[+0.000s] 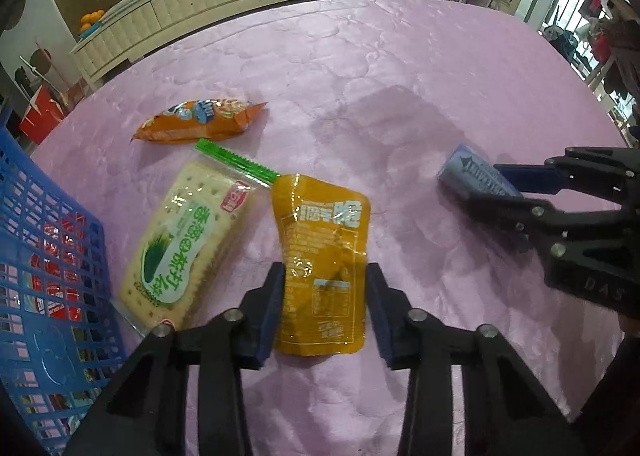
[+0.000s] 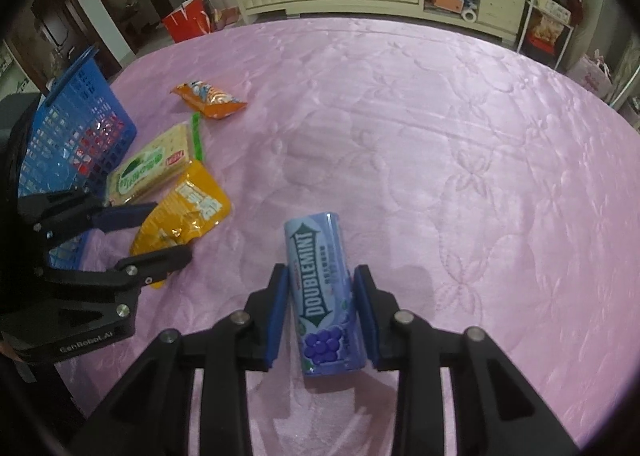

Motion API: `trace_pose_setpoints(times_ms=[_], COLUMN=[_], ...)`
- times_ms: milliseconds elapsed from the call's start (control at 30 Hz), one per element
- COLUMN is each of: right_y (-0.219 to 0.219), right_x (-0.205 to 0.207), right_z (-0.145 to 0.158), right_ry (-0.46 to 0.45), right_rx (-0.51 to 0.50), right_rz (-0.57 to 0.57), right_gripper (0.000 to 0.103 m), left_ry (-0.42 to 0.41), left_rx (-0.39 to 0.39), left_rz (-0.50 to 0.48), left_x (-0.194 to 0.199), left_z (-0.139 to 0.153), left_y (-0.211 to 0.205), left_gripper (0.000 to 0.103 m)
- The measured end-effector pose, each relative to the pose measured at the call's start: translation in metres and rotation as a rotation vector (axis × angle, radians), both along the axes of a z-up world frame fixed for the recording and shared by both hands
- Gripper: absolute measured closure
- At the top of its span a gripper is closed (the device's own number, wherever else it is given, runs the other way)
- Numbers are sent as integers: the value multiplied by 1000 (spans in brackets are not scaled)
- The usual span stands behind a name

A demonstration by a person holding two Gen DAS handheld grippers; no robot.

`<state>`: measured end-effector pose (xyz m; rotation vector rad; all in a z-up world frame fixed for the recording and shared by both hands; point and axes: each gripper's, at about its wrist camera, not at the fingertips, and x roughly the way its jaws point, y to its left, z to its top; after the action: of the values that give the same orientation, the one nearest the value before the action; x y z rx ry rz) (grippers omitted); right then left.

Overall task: Organize snacks
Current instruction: 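Grasp the blue Doublemint gum tube with the right tool while the left tool grasps the yellow pack, then carry the gum tube and yellow pack over the basket and open both tools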

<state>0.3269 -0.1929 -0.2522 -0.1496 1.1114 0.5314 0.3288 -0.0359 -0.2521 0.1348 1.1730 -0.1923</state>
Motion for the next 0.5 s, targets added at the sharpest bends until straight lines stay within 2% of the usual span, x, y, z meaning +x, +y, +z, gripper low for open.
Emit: trace_pose_setpoints(times_ms=[133, 233, 333, 500], right_y=[9, 13, 10, 18], right_x=[-5, -7, -7, -19], right_z=[-1, -1, 0, 13], right_ry=[-11, 0, 61, 16], right_rx=[-18, 1, 88, 40], right_rz=[31, 38, 34, 37], right_gripper=[66, 66, 66, 67], left_ry=[16, 9, -6, -50], left_rx=[-12, -25, -35, -54], left_rz=[26, 28, 32, 17], left_x=[1, 0, -7, -22], left_z=[0, 6, 11, 33], left_y=[-5, -10, -16, -27], left_gripper=[78, 94, 94, 94])
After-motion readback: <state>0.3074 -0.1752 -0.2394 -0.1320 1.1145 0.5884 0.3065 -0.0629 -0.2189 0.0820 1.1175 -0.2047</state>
